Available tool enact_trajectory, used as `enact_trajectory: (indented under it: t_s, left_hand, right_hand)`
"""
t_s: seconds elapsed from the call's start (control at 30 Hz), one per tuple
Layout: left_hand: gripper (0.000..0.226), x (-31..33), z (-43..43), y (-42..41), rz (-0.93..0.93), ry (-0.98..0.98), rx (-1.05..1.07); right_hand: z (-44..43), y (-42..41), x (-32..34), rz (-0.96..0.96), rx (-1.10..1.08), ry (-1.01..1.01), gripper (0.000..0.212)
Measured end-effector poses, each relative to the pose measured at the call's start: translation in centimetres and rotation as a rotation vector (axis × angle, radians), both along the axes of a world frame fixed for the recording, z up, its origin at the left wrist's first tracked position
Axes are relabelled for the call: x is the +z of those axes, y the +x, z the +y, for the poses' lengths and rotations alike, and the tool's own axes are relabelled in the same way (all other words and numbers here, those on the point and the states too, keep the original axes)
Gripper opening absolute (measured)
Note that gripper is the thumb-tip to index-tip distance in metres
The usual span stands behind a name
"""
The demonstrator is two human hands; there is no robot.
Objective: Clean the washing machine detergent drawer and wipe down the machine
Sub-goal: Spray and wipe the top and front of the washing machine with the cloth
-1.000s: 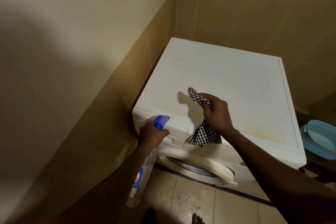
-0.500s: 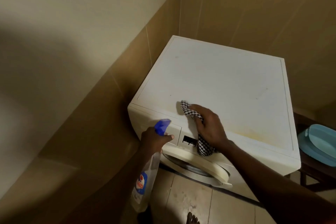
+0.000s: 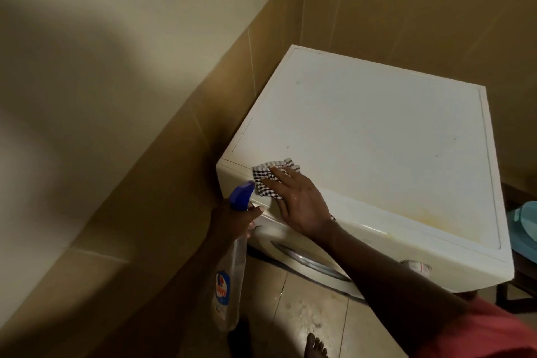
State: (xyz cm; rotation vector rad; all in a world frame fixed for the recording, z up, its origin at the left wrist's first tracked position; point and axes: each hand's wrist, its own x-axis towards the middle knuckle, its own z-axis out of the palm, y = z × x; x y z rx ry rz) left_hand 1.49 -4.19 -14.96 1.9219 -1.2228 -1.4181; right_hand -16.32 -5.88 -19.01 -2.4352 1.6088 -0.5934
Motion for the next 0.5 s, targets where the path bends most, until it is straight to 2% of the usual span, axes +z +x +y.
enact_trajectory:
  t_s: [0.17, 0.23, 0.3, 0.5]
  left_hand:
    - [0.025, -0.3, -0.5, 2.0, -0.007, 0.000, 0.040]
    - [0.020, -0.4, -0.7, 2.7, -0.026, -0.014, 0.026]
    - [0.015, -0.5, -0.8, 3.1, -0.032, -0.029, 0.021]
    - [0.020, -0.2, -1.3, 2.8, -0.055, -0.021, 0.037]
  right_hand:
    - [3.5, -3.1, -0.2, -0.013, -0.085, -0.020, 0.052]
    - [3.8, -3.1, -0.2, -0.019, -0.100, -0.022, 0.054]
    - [2.4, -1.5, -0.1, -0.024, -0.103, -0.013, 0.052]
    - [-2.8, 5.7, 0.3, -0.011, -0.049, 0.026, 0.049]
